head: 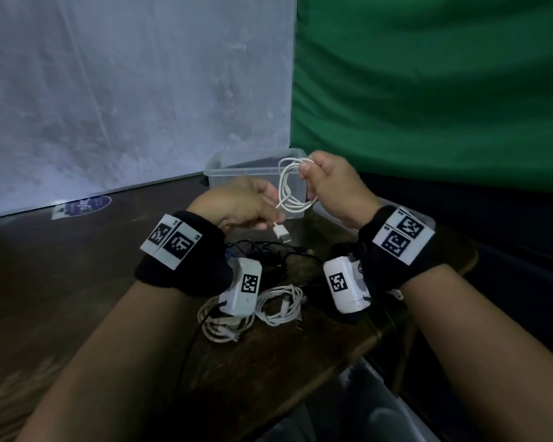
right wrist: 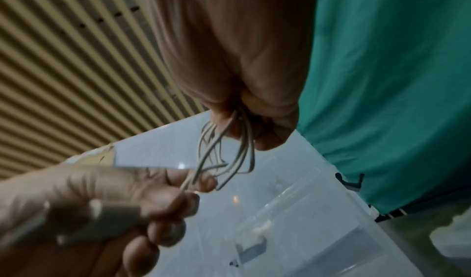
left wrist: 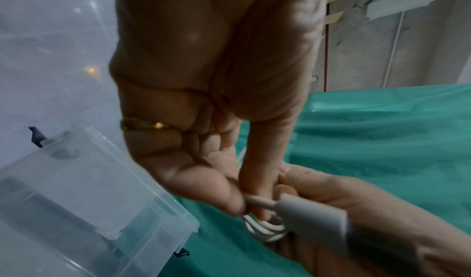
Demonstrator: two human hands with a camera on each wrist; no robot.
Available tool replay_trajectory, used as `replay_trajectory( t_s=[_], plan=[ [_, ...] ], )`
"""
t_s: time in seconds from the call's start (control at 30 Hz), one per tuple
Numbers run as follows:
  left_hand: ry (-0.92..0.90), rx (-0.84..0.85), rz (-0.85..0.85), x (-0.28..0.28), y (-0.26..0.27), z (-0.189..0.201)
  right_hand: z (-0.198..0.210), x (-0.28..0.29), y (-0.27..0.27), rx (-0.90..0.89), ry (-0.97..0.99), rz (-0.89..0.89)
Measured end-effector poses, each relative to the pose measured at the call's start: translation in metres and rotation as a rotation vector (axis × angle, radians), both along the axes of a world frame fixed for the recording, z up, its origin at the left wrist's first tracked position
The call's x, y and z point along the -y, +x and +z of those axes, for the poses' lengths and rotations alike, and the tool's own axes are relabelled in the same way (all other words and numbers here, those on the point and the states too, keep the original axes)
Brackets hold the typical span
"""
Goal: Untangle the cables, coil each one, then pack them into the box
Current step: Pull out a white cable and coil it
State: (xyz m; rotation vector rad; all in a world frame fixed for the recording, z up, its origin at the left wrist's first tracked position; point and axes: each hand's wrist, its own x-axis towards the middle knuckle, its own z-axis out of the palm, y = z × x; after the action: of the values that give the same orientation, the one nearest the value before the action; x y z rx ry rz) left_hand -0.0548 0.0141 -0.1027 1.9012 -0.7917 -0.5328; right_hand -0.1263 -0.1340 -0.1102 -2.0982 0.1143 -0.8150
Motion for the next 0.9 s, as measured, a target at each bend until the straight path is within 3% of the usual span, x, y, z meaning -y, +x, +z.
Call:
replay_trajectory(
  t_s=[0.17,0.37,0.47,0.6,0.73,0.9],
  plan=[
    [-0.034,0.024,0.006,0.001,0.002,-0.002,0.005,-0.011,0.003,-0.108,-0.204,0.033],
    [0.096,0.035,-0.104,-0.002,0.0,0.0,0.008,-0.01,0.006,-0.042,-0.348,0.017],
    [0.151,0.05,-0.108,-0.003,-0.001,0.0,0.007,-0.007,0.009,-0.024,-0.357,0.006],
    [0.212,0.052,-0.241,-0.009,-0.001,0.003,0.007,0.0,0.012,0.001,-0.309,-0.03],
    [0.313,0.185,-0.207,-0.013,0.003,0.006,0.01,0.003,0.013,-0.022,-0.249,-0.016],
    [0.128,0.098,-0.135,-0.003,0.0,0.0,0.012,0.0,0.014,-0.004,-0.252,0.025]
  ],
)
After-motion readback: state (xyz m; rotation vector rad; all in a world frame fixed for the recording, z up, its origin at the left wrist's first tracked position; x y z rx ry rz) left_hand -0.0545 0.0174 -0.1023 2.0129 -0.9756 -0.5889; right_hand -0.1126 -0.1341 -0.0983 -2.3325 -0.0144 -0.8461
